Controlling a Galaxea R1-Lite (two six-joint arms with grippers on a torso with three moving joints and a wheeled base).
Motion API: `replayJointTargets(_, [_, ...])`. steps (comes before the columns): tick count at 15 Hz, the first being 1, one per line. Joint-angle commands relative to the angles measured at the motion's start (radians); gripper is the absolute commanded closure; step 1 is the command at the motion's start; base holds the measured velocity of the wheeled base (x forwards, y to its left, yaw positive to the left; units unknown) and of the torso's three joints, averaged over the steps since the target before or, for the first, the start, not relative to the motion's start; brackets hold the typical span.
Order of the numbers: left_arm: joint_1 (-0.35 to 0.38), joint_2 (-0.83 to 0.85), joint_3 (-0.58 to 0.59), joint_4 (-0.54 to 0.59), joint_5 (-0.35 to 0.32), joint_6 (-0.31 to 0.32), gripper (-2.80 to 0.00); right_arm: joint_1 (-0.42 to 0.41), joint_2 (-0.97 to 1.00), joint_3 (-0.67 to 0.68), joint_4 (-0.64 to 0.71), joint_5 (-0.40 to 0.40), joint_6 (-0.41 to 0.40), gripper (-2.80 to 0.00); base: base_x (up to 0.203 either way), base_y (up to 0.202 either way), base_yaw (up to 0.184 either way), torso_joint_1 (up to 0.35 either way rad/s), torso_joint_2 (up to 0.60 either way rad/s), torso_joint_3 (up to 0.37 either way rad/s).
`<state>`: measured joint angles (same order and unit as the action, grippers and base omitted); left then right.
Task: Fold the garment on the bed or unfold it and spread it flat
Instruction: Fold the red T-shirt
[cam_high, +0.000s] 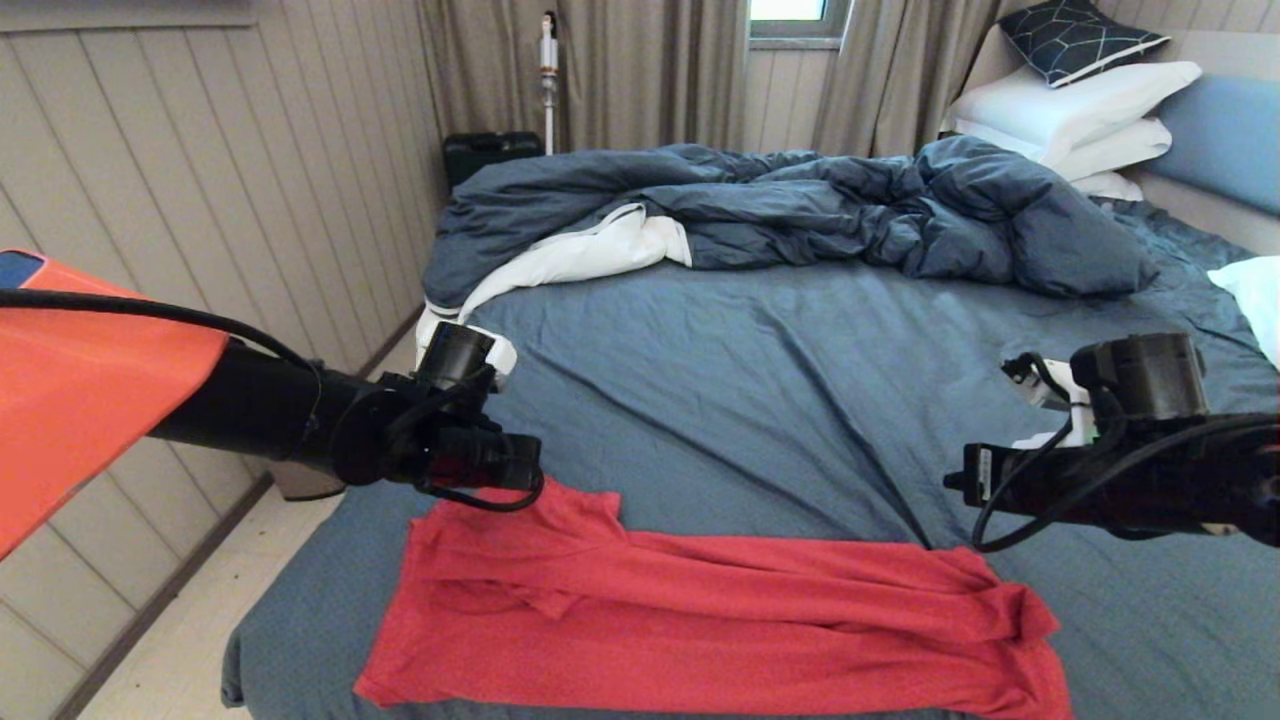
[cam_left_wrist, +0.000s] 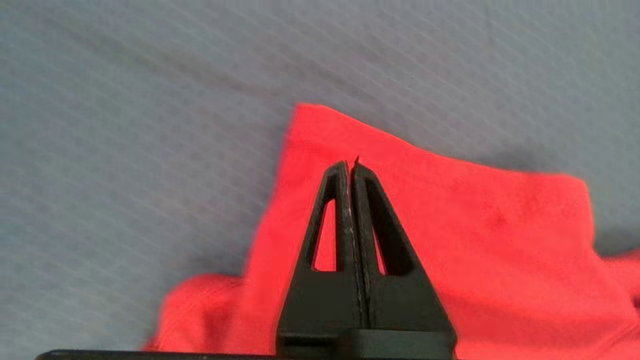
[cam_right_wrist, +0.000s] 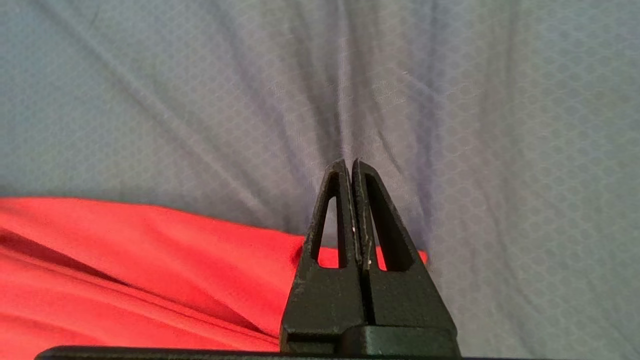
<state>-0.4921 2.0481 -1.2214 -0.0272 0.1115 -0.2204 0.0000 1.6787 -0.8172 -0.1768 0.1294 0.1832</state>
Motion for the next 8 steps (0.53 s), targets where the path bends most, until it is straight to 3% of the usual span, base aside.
replayJointTargets(1, [-0.006,0.016,-0.009,0.0,0.002,0.001,0.0,0.0,0.006,-0.002,-0.002,0.001,0.001,0.0,0.0,0.0,0.0,0.0,0.0,0.0])
replayJointTargets(2, [-0.009,0.033,-0.023,-0.001,0.006,0.002,0.0,0.002,0.008,0.0,-0.003,0.001,0.001,0.0,0.0,0.0,0.0,0.0,0.0,0.0])
replayJointTargets(3, [-0.009,0.052,-0.035,0.0,0.012,0.002,-2.8,0.002,0.012,0.001,-0.003,0.001,0.001,0.0,0.0,0.0,0.0,0.0,0.0,0.0])
replayJointTargets(8, [-0.009,0.082,-0.054,0.0,0.014,0.004,-2.8,-0.002,0.029,0.003,-0.003,-0.001,0.001,0.0,0.0,0.0,0.0,0.0,0.0,0.0])
